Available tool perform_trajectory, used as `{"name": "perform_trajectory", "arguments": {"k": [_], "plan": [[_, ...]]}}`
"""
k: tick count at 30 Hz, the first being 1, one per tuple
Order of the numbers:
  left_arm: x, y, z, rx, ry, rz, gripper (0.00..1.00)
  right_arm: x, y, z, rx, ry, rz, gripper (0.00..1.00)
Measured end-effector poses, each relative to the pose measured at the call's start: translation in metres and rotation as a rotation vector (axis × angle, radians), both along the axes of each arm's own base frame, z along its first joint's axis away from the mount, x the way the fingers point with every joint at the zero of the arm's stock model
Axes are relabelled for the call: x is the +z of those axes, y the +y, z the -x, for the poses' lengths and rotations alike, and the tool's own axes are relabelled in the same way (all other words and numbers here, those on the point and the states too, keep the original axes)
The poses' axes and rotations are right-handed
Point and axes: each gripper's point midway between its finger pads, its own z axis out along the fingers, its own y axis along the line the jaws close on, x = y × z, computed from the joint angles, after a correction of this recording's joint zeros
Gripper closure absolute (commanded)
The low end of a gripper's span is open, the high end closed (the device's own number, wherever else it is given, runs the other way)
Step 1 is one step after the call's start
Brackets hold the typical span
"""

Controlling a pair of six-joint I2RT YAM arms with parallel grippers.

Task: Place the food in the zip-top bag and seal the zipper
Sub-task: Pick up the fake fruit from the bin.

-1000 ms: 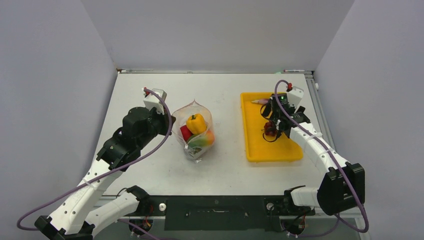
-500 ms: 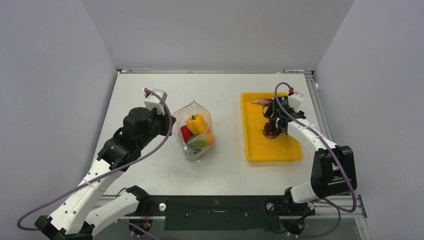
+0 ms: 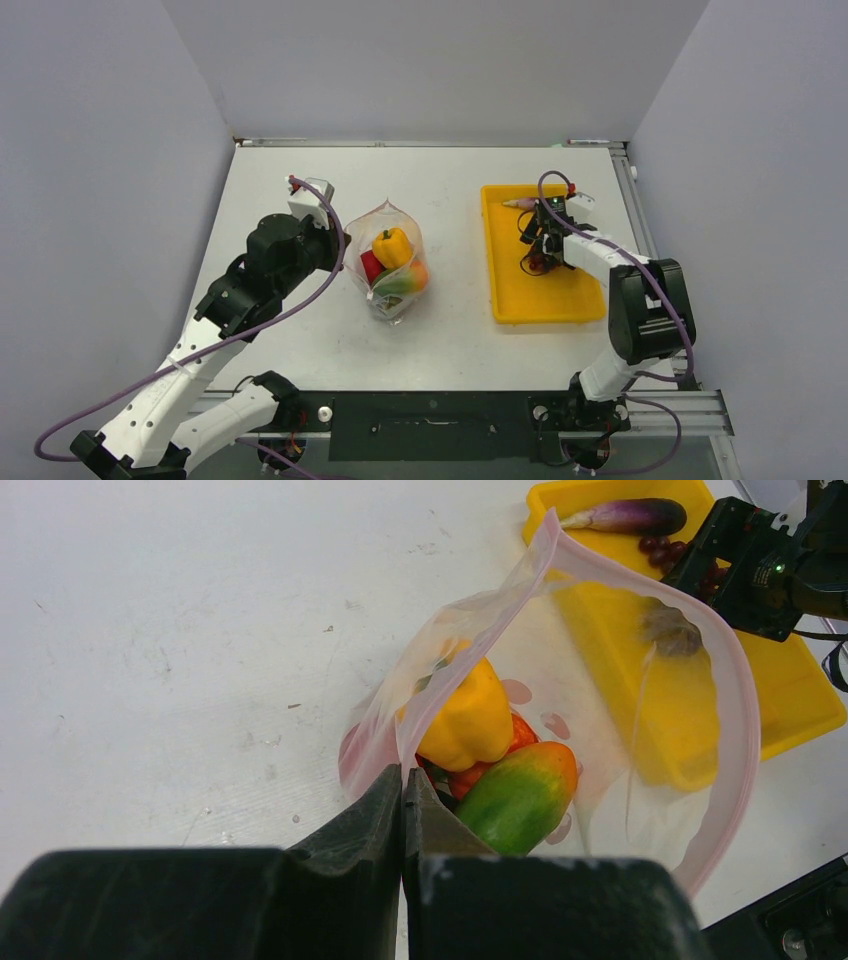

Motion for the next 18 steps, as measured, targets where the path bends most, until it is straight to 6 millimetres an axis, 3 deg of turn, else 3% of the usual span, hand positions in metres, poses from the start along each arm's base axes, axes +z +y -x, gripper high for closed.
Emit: {"name": "perform_trajectory", "arguments": {"k": [5,11,18], "plan": [[-0.001,0.0,0.0,0.0,0.002,-0.002,1.0,-0.011,0.0,-0.002,-0.008,0.018,-0.014,0.02],[-0.001,0.0,-0.001,0.0,0.003,-0.004,1.0,-0.02,-0.002,-0.007,-0.012,0.019,-0.045,0.28],[-0.004,-0.001,-0.002,0.0,0.011,-0.012,1.0,-0.019,-0.003,-0.012,-0.009,0.006,-0.079,0.82]]}}
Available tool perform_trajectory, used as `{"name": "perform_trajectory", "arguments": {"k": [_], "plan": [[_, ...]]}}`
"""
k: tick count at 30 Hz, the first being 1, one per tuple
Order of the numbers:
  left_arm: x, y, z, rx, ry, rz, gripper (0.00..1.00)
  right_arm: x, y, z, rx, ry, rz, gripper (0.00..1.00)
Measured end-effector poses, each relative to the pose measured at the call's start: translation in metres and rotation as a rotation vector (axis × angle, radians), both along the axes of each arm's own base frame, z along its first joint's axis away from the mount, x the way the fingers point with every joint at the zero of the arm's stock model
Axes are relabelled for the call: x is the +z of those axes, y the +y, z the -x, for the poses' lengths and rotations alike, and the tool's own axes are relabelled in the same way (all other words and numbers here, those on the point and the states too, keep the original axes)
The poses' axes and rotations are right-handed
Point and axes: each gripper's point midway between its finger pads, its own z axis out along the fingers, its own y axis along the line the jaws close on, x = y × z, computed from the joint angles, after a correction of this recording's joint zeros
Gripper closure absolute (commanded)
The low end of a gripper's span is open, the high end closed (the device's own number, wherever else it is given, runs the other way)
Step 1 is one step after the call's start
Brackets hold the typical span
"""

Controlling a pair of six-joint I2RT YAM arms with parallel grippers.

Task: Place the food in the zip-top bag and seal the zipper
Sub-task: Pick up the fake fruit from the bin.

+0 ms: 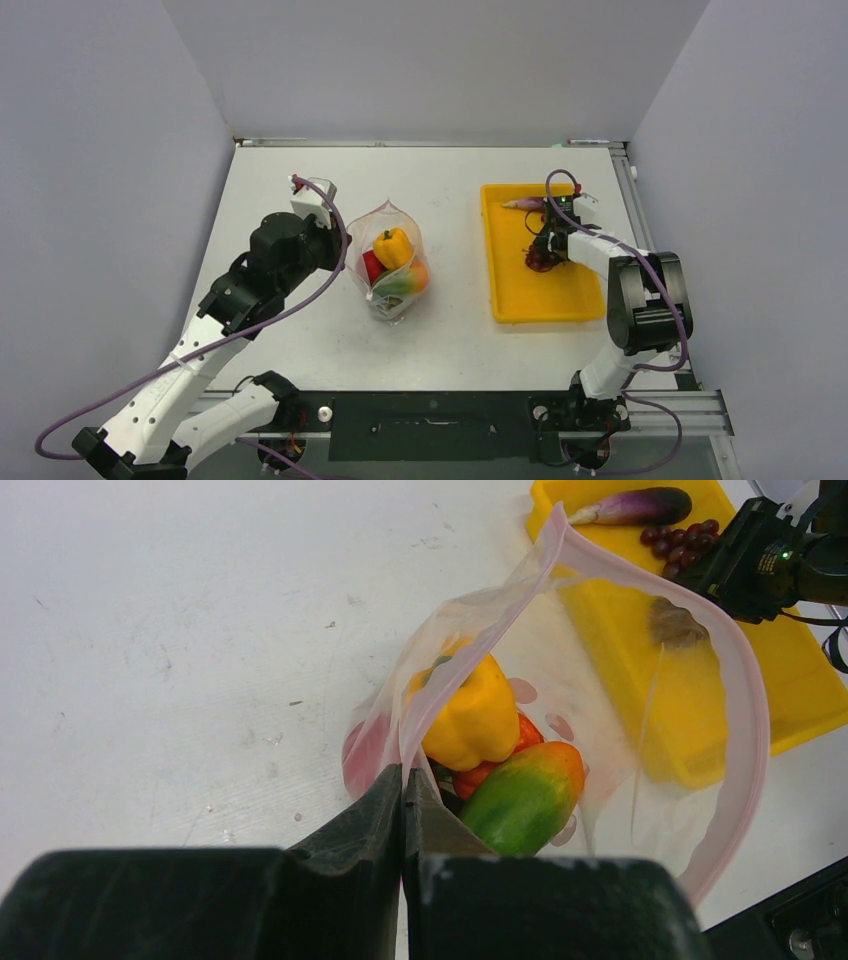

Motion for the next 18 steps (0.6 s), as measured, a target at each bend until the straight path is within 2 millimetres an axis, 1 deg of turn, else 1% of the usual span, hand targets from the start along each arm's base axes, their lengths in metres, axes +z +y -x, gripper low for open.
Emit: {"name": "perform_trajectory", "arguments": {"k": [2,3,6,9,13,15,18], "plan": [[0.0,0.0,0.0,0.0,0.001,-0.001,1.0,0.002,0.0,-0.003,-0.002,-0.014,-0.011,0.93],[-0.001,0.0,0.0,0.001,0.002,-0.001,1.0,0.003,0.001,-0.004,-0.001,-0.021,-0.013,0.94],[-0.001,0.0,-0.001,0.002,0.002,-0.001,1.0,0.008,0.002,-0.006,0.001,-0.044,-0.02,0.95],[-0.001,0.0,-0.001,0.002,0.002,-0.001,1.0,0.009,0.002,-0.002,0.0,-0.052,-0.023,0.95],[-0.001,0.001,-0.001,0.005,0.002,-0.002,1.0,0.016,0.001,0.003,0.0,-0.07,-0.025,0.95],[-0.001,0.001,-0.001,0.005,0.003,-0.002,1.0,0.025,0.001,0.005,0.0,-0.087,-0.027,0.95],[-0.001,0.001,-0.001,0.006,0.003,-0.002,1.0,0.043,0.0,0.005,0.0,-0.13,-0.031,0.95]]}}
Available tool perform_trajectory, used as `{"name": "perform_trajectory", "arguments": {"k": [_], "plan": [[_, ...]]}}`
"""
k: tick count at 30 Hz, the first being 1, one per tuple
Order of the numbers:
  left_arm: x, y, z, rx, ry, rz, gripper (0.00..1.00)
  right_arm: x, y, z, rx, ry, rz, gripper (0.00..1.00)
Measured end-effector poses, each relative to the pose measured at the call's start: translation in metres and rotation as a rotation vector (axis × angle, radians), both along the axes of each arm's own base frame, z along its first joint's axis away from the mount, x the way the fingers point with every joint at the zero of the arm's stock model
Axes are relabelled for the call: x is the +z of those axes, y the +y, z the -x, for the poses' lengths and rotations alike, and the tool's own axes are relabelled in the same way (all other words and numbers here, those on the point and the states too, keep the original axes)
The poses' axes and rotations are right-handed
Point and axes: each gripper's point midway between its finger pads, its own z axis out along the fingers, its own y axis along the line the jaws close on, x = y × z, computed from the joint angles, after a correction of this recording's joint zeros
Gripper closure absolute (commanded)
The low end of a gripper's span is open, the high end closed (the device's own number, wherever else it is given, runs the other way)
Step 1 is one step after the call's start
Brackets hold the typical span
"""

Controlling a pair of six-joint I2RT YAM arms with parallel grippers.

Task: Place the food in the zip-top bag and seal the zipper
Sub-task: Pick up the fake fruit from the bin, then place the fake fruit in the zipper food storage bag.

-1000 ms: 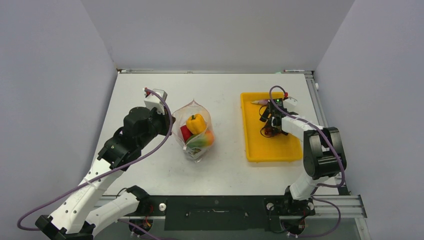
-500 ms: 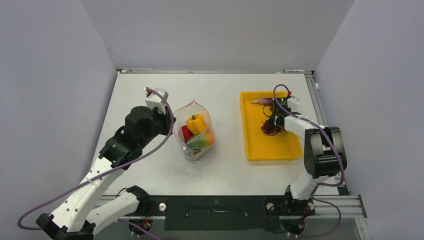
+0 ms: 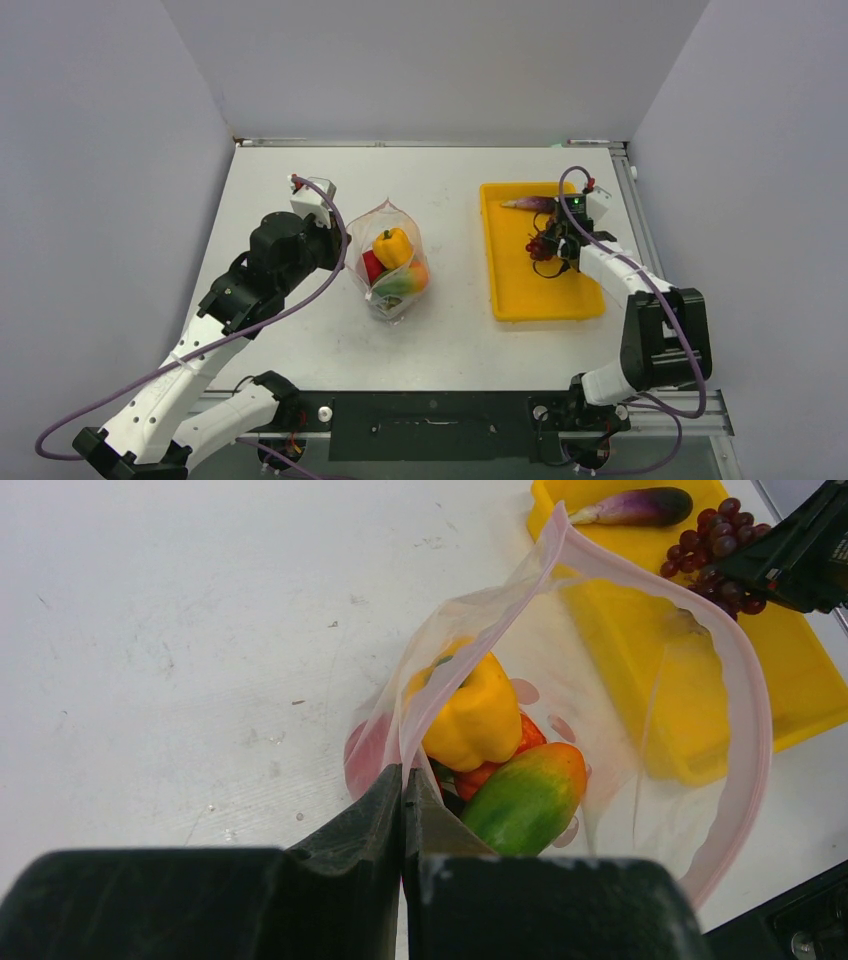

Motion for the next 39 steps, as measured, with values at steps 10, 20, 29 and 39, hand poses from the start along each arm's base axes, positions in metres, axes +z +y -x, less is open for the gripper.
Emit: {"name": "perform_trajectory", "arguments": {"k": [10,20,29,39], "plan": [[0.0,0.0,0.0,0.002,0.0,0.0,1.0,0.076,0.009,0.004,0.029,-0.197,-0.013,0.95],[0.0,0.002,-0.001,0.006,0.0,0.0,1.0,0.149,0.06,0.013,0.237,-0.375,-0.003,0.95],[0.0,0.002,-0.001,0.006,0.0,0.0,1.0,0.198,0.117,0.019,0.512,-0.523,-0.078,0.95],[0.0,0.002,-0.001,0.006,0.0,0.0,1.0,0.261,0.19,0.055,0.851,-0.7,-0.12,0.95]]}}
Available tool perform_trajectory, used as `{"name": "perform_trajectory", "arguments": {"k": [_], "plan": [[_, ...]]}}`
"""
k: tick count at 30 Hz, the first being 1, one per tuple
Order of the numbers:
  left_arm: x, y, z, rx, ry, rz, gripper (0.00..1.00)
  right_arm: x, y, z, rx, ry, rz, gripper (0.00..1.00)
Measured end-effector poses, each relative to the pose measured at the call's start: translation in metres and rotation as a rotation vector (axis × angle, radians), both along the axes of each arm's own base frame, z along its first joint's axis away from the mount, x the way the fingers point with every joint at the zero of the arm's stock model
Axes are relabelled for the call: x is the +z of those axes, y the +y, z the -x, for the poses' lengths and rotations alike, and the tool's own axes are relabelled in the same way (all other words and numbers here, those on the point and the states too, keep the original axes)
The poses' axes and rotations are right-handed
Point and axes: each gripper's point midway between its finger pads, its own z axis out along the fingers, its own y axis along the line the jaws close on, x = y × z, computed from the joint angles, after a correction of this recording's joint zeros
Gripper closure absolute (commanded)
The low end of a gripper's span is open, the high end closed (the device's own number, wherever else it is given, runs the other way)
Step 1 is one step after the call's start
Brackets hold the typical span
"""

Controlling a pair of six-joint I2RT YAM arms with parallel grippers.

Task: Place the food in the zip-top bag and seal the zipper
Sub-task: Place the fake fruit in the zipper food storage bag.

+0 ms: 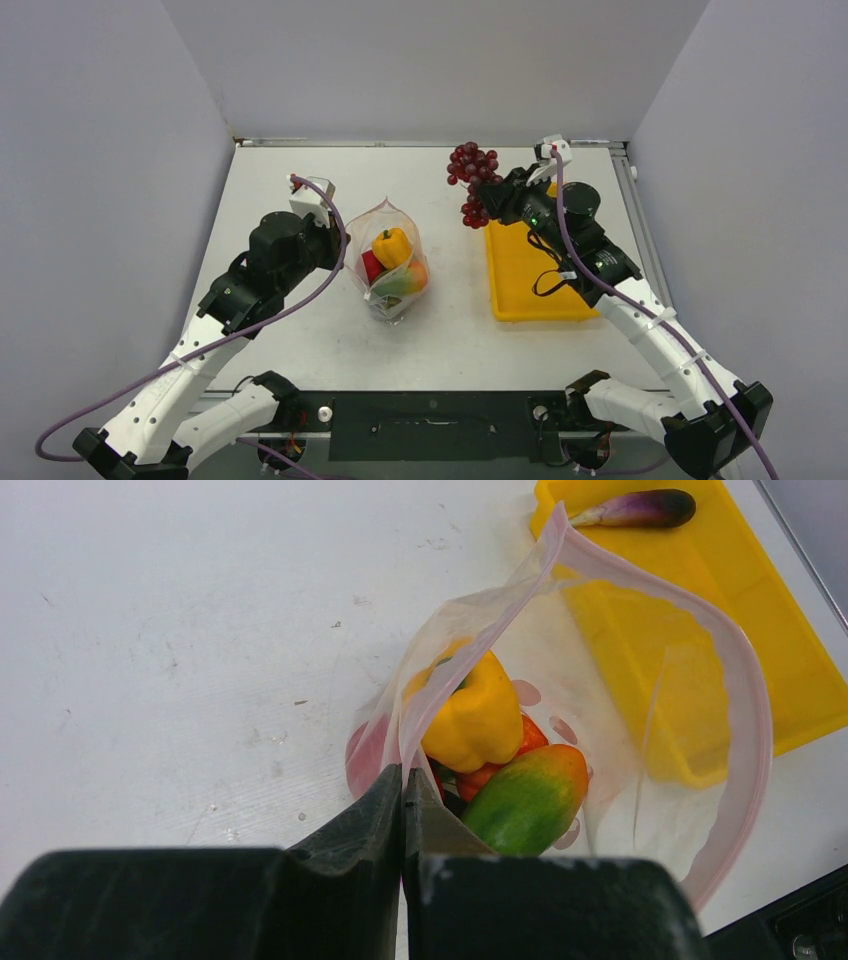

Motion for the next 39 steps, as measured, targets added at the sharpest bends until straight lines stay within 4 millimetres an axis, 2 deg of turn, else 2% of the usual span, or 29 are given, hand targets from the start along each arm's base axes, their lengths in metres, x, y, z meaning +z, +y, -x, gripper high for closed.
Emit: {"name": "perform_trajectory", "arguments": {"k": [6,9,14,17,19,24,28,33,39], "plan": [[0.0,0.0,0.0,0.0,0.0,0.0,1.0,0.05,0.036,0.037,0.181,-0.145,-0.016,0.95],[0.0,0.0,0.0,0.0,0.0,0.0,1.0,0.064,0.049,0.052,0.251,-0.188,-0.021,0.95],[0.0,0.0,0.0,0.0,0.0,0.0,1.0,0.073,0.067,0.068,0.327,-0.222,-0.036,0.95],[0.0,0.0,0.0,0.0,0.0,0.0,1.0,0.074,0.083,0.076,0.374,-0.234,-0.045,0.95],[0.0,0.0,0.0,0.0,0.0,0.0,1.0,0.072,0.102,0.081,0.417,-0.236,-0.042,0.95],[0.0,0.0,0.0,0.0,0.0,0.0,1.0,0.055,0.138,0.093,0.481,-0.231,0.001,0.95],[0.0,0.0,0.0,0.0,0.0,0.0,1.0,0.041,0.16,0.099,0.497,-0.236,0.038,0.95],[0.0,0.0,0.0,0.0,0.0,0.0,1.0,0.033,0.17,0.094,0.469,-0.247,0.066,0.95],[0.0,0.001,0.0,0.002,0.0,0.0,1.0,0.039,0.171,0.086,0.404,-0.285,0.059,0.95]]}}
